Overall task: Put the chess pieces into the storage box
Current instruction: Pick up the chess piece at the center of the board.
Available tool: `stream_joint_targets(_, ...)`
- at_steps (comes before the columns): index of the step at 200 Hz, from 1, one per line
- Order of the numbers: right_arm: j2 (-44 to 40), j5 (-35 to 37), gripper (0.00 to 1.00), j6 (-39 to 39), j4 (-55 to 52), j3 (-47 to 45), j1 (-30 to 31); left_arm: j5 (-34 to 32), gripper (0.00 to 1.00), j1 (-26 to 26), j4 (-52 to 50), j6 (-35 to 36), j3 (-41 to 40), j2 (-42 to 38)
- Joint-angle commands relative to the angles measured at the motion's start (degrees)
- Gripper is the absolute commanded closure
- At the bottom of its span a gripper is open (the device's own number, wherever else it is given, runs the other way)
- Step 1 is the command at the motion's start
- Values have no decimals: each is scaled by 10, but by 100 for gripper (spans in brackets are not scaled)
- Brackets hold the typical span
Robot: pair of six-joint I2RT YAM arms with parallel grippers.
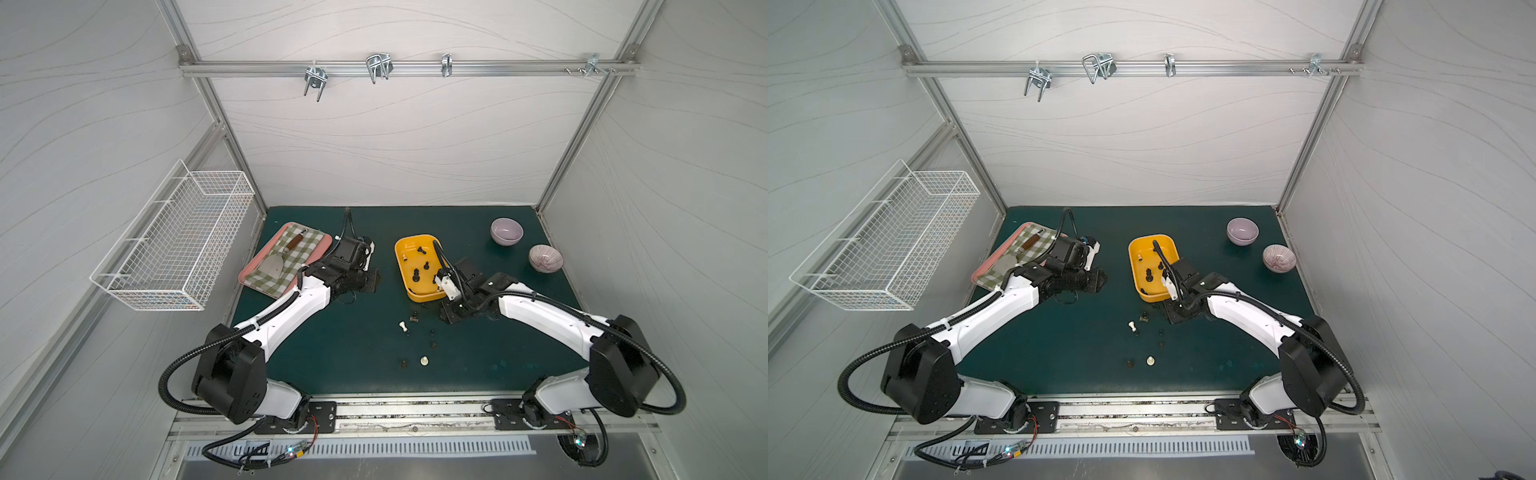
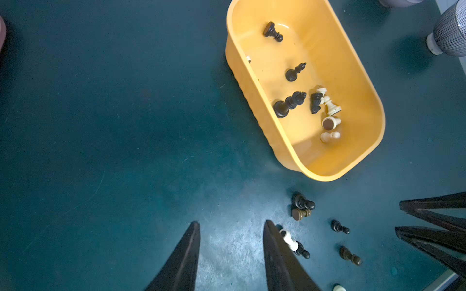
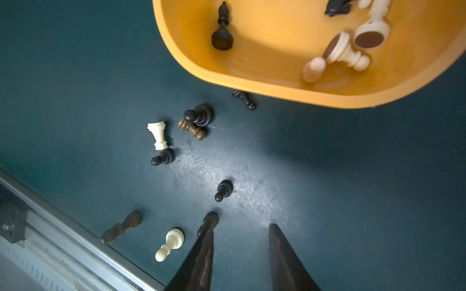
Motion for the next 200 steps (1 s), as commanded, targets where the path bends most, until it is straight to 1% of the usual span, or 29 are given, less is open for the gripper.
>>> stream_joint_targets(1, 18, 14, 62, -8, 7, 12, 22, -13, 57, 2, 8, -5, -3, -23)
stream_joint_targets(30, 38, 17, 63, 0, 14, 11, 43, -15, 57, 3, 6, -4, -9, -28)
stream_joint_targets(90, 75, 24, 64, 9, 26, 11, 66, -12, 57, 2, 7, -7, -17, -33)
stream_joint_targets(200, 118, 37, 71, 14, 39, 16, 73, -11, 57, 3, 8, -9, -26, -40)
